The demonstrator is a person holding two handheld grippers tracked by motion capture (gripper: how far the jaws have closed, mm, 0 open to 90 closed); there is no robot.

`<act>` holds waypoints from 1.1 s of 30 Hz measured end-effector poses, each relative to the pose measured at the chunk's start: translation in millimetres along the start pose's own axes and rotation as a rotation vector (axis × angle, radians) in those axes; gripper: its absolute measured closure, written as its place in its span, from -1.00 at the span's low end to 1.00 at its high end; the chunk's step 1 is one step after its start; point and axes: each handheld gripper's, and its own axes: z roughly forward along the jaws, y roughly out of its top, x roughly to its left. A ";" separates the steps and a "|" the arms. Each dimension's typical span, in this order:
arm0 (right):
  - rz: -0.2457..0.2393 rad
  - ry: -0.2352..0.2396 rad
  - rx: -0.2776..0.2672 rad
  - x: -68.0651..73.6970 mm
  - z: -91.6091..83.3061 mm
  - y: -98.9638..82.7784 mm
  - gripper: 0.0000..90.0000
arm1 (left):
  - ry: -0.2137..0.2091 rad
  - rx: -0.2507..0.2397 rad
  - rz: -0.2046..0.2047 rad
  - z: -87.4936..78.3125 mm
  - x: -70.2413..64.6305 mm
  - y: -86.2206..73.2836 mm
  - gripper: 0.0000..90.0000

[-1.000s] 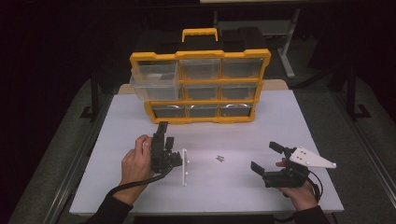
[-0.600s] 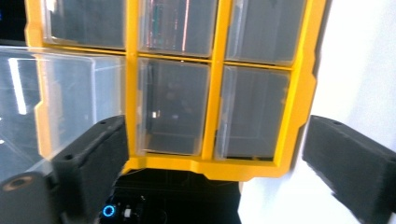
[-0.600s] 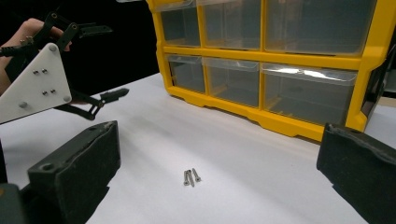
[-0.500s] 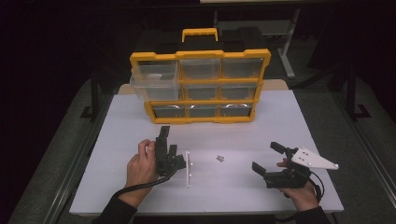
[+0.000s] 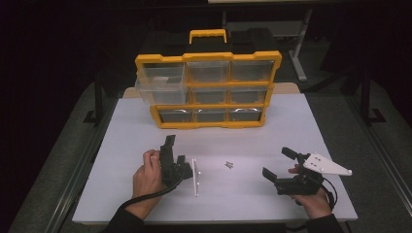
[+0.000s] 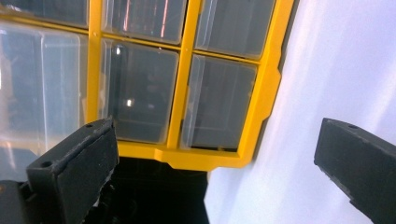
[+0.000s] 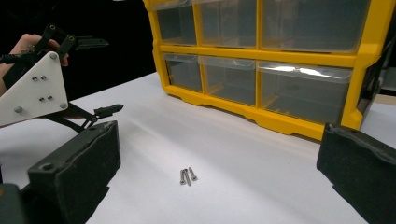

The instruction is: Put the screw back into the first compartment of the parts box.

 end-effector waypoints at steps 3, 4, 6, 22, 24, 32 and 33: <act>0.004 0.002 0.001 0.3 0.0 0.0 -1.00 | -0.018 -0.001 -0.074 -1.5 1.2 -1.4 -1.00; 0.004 0.004 0.004 0.7 0.4 0.0 -1.00 | -0.017 -0.004 -0.080 -1.7 1.8 -2.1 -1.00; 0.002 0.005 0.006 0.8 0.9 0.0 -1.00 | -0.023 0.001 -0.107 -2.6 3.1 -2.7 -1.00; 0.001 0.004 0.007 1.1 1.2 -0.1 -1.00 | -0.147 0.001 -0.393 -1.7 19.7 -12.0 -1.00; 0.001 0.003 0.007 1.1 1.2 -0.1 -1.00 | -0.152 0.004 -0.408 -1.7 21.1 -13.0 -1.00; 0.000 0.006 0.009 1.4 1.7 -0.2 -1.00 | -0.198 -0.014 -0.555 -1.5 28.6 -19.3 -1.00; 0.000 0.005 0.009 1.5 1.7 -0.2 -1.00 | -0.208 -0.017 -0.591 -1.3 29.7 -20.5 -1.00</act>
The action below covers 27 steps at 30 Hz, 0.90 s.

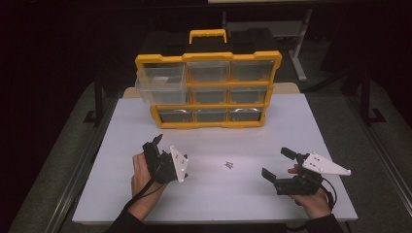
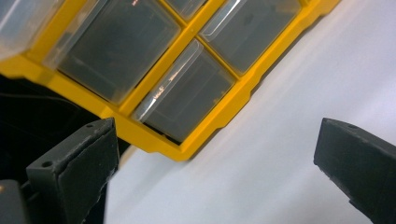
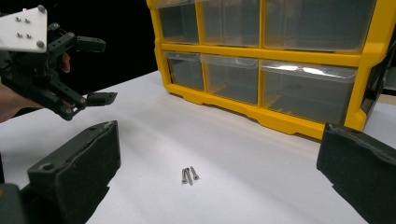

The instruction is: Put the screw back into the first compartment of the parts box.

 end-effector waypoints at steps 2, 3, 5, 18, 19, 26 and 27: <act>-0.001 0.002 0.001 0.2 0.0 0.0 -1.00 | -0.015 -0.003 -0.038 -0.2 3.3 -0.6 -1.00; -0.001 0.003 0.001 0.3 0.1 -0.1 -1.00 | -0.023 -0.002 -0.054 -0.4 4.3 -0.8 -1.00; -0.001 0.003 0.002 0.3 0.4 -0.1 -1.00 | -0.042 0.001 -0.097 -0.4 7.3 -1.7 -1.00; -0.003 0.003 0.003 0.6 0.4 -0.1 -1.00 | -0.146 -0.036 -0.330 -1.0 24.5 -10.4 -1.00; -0.003 0.003 0.003 0.7 0.3 -0.1 -1.00 | -0.150 -0.050 -0.348 -0.5 24.8 -10.9 -1.00; -0.003 0.003 0.003 0.7 0.5 -0.2 -1.00 | -0.201 -0.099 -0.420 -3.2 33.8 -16.4 -1.00; -0.003 0.003 0.003 0.7 0.5 -0.2 -1.00 | -0.213 -0.105 -0.440 -3.1 34.9 -17.5 -1.00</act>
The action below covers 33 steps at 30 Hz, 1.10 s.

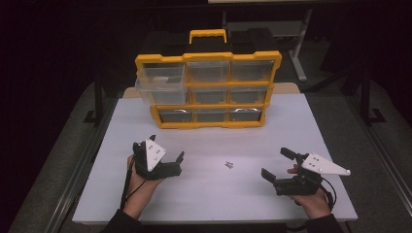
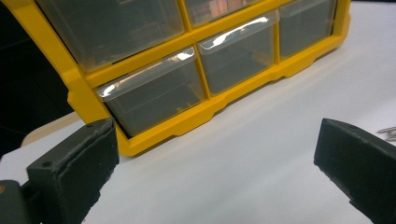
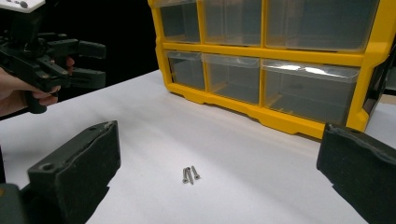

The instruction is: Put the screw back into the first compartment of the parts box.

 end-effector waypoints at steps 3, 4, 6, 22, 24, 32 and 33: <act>0.000 0.000 0.000 0.1 0.1 0.0 -1.00 | -0.038 -0.008 -0.042 -1.7 5.9 -1.2 -1.00; -0.001 0.000 0.000 0.1 0.1 0.0 -1.00 | -0.044 -0.008 -0.050 -2.1 7.3 -1.3 -1.00; -0.001 0.001 0.001 0.2 0.2 -0.1 -1.00 | -0.060 -0.010 -0.060 -3.1 10.8 -2.2 -1.00; -0.002 0.002 0.002 0.3 0.3 0.0 -1.00 | -0.172 -0.033 -0.101 -8.1 25.4 -13.9 -1.00; -0.002 0.002 0.001 0.3 0.3 0.0 -1.00 | -0.180 -0.046 -0.106 -8.6 26.2 -15.4 -1.00; -0.002 0.002 0.001 0.4 0.3 0.0 -1.00 | -0.217 -0.047 -0.117 -12.4 28.0 -15.6 -1.00; -0.002 0.002 0.001 0.4 0.3 0.0 -1.00 | -0.223 -0.047 -0.119 -13.0 28.4 -15.7 -1.00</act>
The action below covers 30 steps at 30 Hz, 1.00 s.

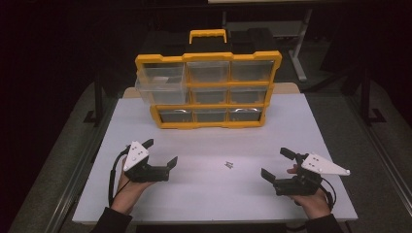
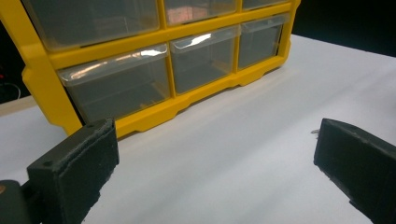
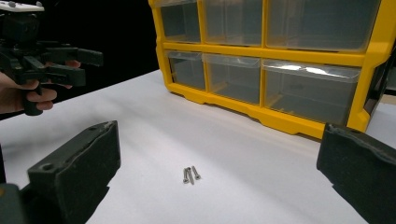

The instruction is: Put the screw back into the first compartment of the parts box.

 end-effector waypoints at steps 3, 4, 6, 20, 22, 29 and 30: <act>0.000 0.000 0.000 0.0 0.0 0.0 -1.00 | -0.021 -0.007 -0.013 -0.5 1.3 -0.7 -1.00; 0.001 0.000 -0.001 0.0 0.0 0.0 -1.00 | -0.032 -0.007 -0.013 -0.9 2.4 -1.2 -1.00; 0.001 0.000 -0.001 0.0 0.0 0.0 -1.00 | -0.044 -0.007 -0.012 -1.8 3.8 -1.4 -1.00; 0.001 0.001 0.001 0.0 0.3 -0.1 -1.00 | -0.076 -0.051 0.002 -17.3 8.1 -7.6 -1.00; 0.001 0.001 0.002 0.0 0.4 -0.1 -1.00 | -0.087 -0.053 0.008 -19.1 8.9 -8.4 -1.00; 0.003 0.001 0.003 -0.1 0.5 -0.1 -1.00 | -0.140 -0.021 -0.011 -22.1 12.1 -12.8 -1.00; 0.004 0.002 0.002 -0.1 0.7 -0.1 -1.00 | -0.140 -0.017 -0.010 -22.7 12.1 -13.3 -1.00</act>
